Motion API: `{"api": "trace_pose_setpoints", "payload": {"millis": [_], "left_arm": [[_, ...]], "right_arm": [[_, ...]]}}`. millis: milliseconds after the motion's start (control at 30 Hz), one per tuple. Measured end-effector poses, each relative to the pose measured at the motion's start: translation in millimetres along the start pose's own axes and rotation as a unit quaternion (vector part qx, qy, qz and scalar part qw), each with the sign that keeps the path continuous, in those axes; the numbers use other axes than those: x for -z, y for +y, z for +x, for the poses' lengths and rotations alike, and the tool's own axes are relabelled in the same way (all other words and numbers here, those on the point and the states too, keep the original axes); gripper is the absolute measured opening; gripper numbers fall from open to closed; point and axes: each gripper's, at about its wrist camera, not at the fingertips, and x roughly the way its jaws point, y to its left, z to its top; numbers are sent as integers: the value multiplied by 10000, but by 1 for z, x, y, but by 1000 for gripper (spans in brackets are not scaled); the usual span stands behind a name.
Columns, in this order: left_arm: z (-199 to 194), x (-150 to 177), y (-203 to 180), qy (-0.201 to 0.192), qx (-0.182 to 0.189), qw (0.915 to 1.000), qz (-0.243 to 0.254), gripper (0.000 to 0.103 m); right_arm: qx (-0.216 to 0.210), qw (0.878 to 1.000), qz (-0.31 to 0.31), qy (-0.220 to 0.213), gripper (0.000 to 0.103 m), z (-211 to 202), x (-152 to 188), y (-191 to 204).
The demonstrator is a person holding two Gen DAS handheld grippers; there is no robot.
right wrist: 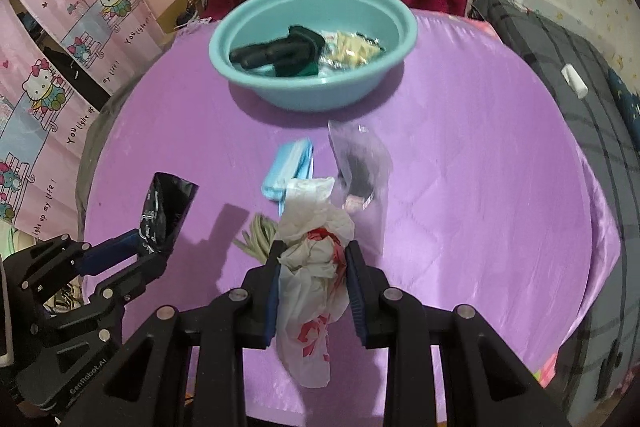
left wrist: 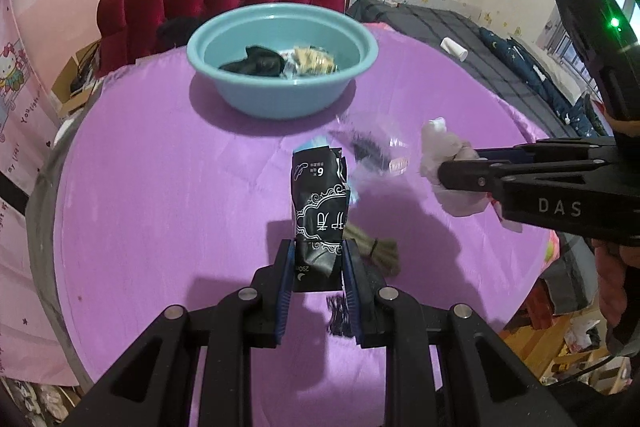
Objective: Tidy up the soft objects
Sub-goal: 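Carry the white bag and black packet over the light-blue basin with both tools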
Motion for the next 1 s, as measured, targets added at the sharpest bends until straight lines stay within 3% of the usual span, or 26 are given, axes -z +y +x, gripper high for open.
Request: {"api": "trace_pose_setpoints", "payload": {"millis": [533, 1000], "left_arm": [[13, -85, -8, -291, -66, 9995, 105, 26], [55, -147, 6, -309, -85, 9995, -13, 26]], "right_arm": [[-155, 9992, -240, -271, 31, -4, -80, -15], [-300, 9985, -310, -349, 31, 30, -149, -31]]}}
